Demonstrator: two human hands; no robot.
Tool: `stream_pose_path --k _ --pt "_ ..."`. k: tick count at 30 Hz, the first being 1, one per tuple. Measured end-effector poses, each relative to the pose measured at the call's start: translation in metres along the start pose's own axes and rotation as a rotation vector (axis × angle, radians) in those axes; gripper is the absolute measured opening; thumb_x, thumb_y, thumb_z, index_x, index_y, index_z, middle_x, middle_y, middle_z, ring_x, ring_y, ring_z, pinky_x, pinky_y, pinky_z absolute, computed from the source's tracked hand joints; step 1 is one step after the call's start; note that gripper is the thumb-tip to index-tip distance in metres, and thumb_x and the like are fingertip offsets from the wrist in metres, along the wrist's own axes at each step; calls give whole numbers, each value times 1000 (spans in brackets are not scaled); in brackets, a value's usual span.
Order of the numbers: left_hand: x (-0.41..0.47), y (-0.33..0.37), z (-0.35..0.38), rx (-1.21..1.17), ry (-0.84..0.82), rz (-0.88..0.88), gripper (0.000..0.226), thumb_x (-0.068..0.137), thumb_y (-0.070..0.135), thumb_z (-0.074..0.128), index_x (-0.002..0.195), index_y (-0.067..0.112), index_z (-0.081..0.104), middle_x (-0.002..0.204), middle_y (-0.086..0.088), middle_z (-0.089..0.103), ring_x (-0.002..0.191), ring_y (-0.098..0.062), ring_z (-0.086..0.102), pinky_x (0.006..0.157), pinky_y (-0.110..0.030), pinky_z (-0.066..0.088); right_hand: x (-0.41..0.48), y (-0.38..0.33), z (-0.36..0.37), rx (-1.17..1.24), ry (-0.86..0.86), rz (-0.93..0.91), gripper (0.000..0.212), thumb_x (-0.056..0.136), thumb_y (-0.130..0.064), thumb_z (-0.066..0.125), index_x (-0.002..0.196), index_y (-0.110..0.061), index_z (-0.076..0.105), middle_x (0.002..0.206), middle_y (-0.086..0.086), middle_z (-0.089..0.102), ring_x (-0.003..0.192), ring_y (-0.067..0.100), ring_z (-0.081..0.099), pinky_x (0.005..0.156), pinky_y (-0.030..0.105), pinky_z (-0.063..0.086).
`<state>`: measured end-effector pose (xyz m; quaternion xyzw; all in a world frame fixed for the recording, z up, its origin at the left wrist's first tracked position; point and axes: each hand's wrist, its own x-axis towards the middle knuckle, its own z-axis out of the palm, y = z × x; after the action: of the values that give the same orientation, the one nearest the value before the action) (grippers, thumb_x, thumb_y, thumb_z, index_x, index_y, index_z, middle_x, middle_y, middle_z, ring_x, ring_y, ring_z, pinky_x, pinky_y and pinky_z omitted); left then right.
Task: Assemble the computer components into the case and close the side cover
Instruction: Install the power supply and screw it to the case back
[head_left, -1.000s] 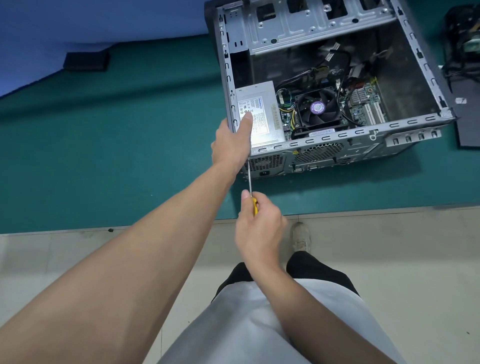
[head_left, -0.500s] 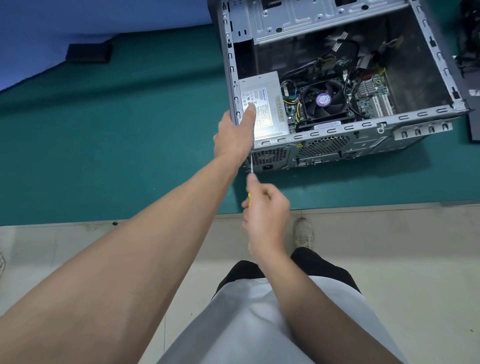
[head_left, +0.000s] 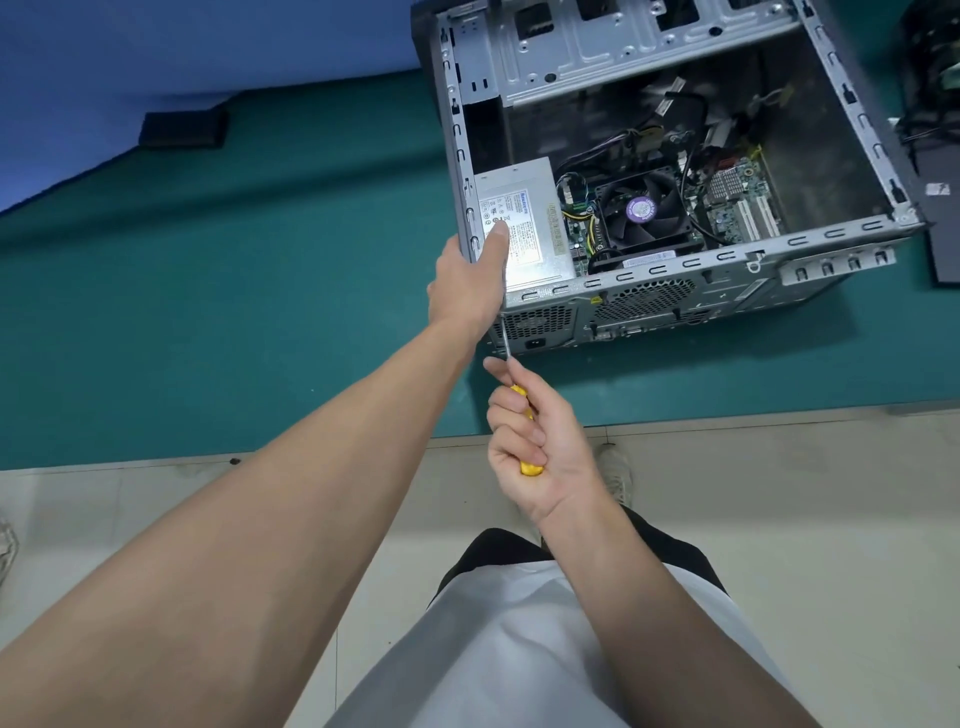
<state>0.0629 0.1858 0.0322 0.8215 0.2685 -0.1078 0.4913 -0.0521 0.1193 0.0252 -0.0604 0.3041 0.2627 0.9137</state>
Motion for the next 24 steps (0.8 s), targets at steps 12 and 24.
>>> stream_pose_path --k 12,24 --pt "-56 -31 -37 -205 -156 -150 28 86 34 73 87 11 57 64 2 72 58 -15 70 63 -29 58 -8 0 4 26 425 -132 35 96 -35 49 71 -12 42 55 10 58 40 16 53 30 18 34" --pt "-64 -25 -23 -288 -194 -188 18 90 5 65 73 3 65 72 -12 74 67 -20 73 49 -23 52 -26 37 -3 -1498 625 -697 23 97 -36 48 88 -15 48 81 9 64 79 33 56 58 33 18"
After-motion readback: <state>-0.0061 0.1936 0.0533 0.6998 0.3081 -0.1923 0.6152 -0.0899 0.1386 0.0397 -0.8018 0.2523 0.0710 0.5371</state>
